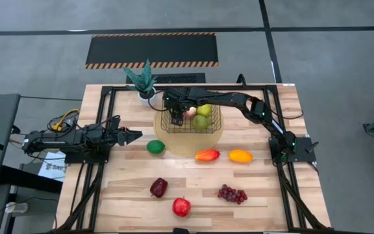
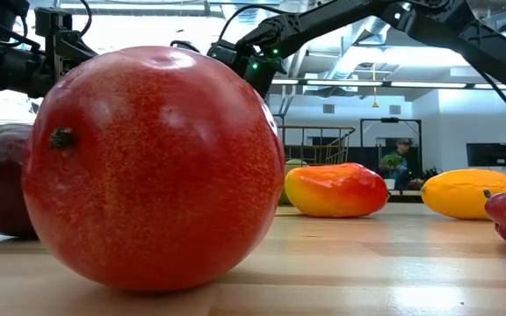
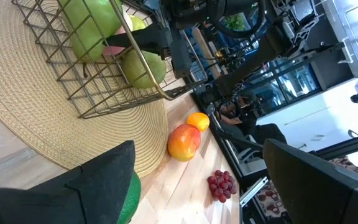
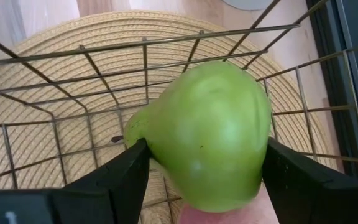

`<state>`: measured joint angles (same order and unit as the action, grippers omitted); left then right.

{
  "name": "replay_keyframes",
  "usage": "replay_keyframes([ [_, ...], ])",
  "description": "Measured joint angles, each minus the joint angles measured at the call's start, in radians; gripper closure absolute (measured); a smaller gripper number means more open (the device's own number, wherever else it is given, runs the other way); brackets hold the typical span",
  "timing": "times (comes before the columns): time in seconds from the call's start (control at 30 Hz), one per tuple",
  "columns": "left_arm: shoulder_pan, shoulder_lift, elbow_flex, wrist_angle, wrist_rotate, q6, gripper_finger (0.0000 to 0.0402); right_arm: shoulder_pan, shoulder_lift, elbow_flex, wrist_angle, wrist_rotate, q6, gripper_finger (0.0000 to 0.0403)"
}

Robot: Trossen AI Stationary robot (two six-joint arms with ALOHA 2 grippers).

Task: Build produce basket
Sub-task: Put the green pear into the wire basket

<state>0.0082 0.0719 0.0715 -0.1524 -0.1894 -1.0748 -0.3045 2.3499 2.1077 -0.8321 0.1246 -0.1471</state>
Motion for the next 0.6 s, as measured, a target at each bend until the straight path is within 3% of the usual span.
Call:
replay_keyframes([
  [0.43, 0.0, 0.0, 0.0, 0.0, 0.0, 0.0, 0.0061, 0.003, 0.036, 0.001, 0.002, 0.029, -0.016, 0.012],
  [0.6, 0.0, 0.0, 0.0, 0.0, 0.0, 0.001, 0.0061, 0.003, 0.036, 0.001, -0.003, 0.031, -0.019, 0.0086],
])
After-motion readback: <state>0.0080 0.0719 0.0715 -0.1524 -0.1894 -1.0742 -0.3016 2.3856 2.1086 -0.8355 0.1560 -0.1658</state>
